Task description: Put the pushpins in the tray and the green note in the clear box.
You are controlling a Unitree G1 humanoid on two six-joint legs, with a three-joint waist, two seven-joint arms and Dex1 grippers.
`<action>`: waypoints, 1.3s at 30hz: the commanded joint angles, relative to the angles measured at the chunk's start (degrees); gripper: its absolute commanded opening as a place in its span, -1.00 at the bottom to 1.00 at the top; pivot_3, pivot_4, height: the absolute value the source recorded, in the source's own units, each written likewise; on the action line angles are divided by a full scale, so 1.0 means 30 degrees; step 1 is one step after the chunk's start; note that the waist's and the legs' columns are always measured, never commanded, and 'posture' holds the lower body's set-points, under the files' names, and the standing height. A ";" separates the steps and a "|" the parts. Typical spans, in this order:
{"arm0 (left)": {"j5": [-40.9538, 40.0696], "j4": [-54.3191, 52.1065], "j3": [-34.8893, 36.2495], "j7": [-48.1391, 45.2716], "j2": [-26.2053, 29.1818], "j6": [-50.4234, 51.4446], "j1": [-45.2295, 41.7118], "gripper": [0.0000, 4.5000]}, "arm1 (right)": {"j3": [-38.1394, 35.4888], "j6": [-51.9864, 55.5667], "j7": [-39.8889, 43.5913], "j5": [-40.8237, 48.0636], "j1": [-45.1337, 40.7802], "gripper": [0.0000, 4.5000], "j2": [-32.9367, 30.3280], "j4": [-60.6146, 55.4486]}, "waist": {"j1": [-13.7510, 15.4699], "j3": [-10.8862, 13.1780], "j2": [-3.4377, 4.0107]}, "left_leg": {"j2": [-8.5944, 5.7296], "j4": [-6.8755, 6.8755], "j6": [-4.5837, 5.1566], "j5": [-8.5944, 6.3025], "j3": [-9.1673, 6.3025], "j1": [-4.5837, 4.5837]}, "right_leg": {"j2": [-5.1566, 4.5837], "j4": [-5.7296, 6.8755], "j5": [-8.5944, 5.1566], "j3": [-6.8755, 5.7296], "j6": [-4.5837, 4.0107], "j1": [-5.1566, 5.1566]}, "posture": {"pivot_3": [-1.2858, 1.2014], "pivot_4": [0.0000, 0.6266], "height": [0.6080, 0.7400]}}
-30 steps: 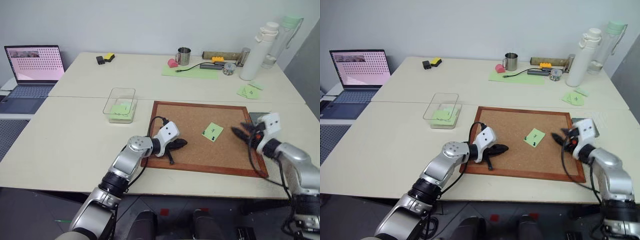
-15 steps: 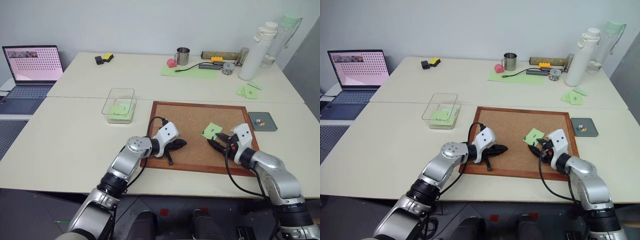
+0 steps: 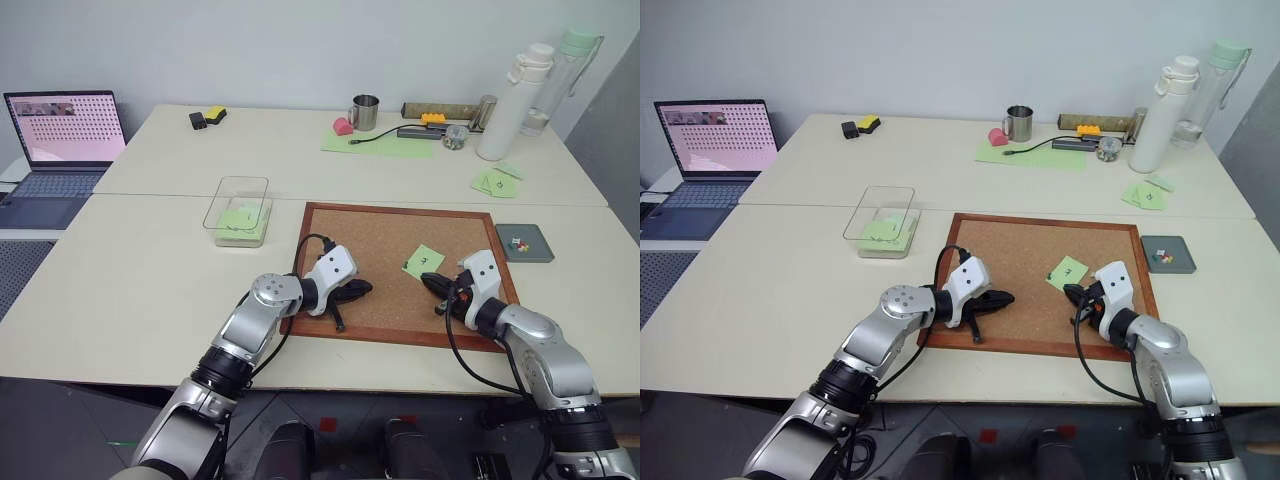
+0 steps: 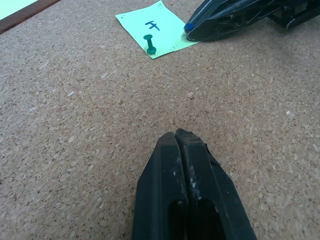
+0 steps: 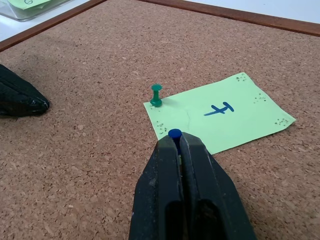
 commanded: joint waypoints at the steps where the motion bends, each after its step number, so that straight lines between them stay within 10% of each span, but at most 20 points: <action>1: 0.0370 0.0620 -0.0411 -0.0178 -0.0018 0.0352 0.0144 -1.00 | -0.0984 -0.0211 0.0191 0.0844 -0.0630 -0.97 0.0013 -0.0839 | 0.0001 0.0000 0.0000 | -0.0001 0.0000 0.0000 0.0000 0.0000 0.0000 | 0.0000 0.0000 0.0000 0.0001 0.0000 0.0000 | 0.03 -0.52 1.00; 13: 0.0421 0.1020 -0.0420 -0.0408 -0.0037 0.0315 -0.0124 -1.00 | -0.4582 0.1994 -0.0962 0.4345 -0.2161 -0.97 -0.0081 -0.1999 | 0.0033 -0.0002 -0.0008 | -0.0007 0.0004 0.0000 0.0000 -0.0014 -0.0006 | -0.0005 -0.0006 0.0000 -0.0012 0.0001 0.0009 | 0.03 -0.52 1.00; 20: 0.0460 0.1177 -0.0392 -0.0471 -0.0052 0.0291 -0.0291 -1.00 | -0.5491 -0.1001 -0.5014 -0.0569 -0.4877 -0.97 -0.2671 0.5816 | 0.0033 -0.0002 -0.0005 | -0.0012 0.0004 0.0001 0.0001 0.0009 -0.0002 | -0.0007 -0.0004 0.0001 0.0001 0.0000 0.0005 | 0.03 -0.52 1.00; 28: 0.0456 0.0875 -0.0085 -0.0188 0.0263 0.0520 -0.0051 -1.00 | -0.5547 -0.2881 -0.3652 -0.0833 -0.7183 -0.97 -0.3597 1.1494 | -0.0039 -0.0008 0.0008 | -0.0014 0.0000 0.0004 0.0003 0.0046 0.0012 | -0.0005 -0.0002 0.0003 0.0037 0.0002 0.0011 | 0.03 -0.52 1.00; 39: 0.0438 0.0869 0.0381 0.0016 0.0643 0.0682 -0.0040 -1.00 | -0.5510 -0.4219 -0.2731 -0.0914 -0.8474 -0.13 -0.4059 1.3804 | -0.0109 -0.0009 0.0009 | -0.0005 -0.0005 0.0004 0.0002 0.0046 0.0017 | -0.0003 -0.0001 0.0004 0.0036 0.0002 0.0011 | 0.03 -0.52 1.00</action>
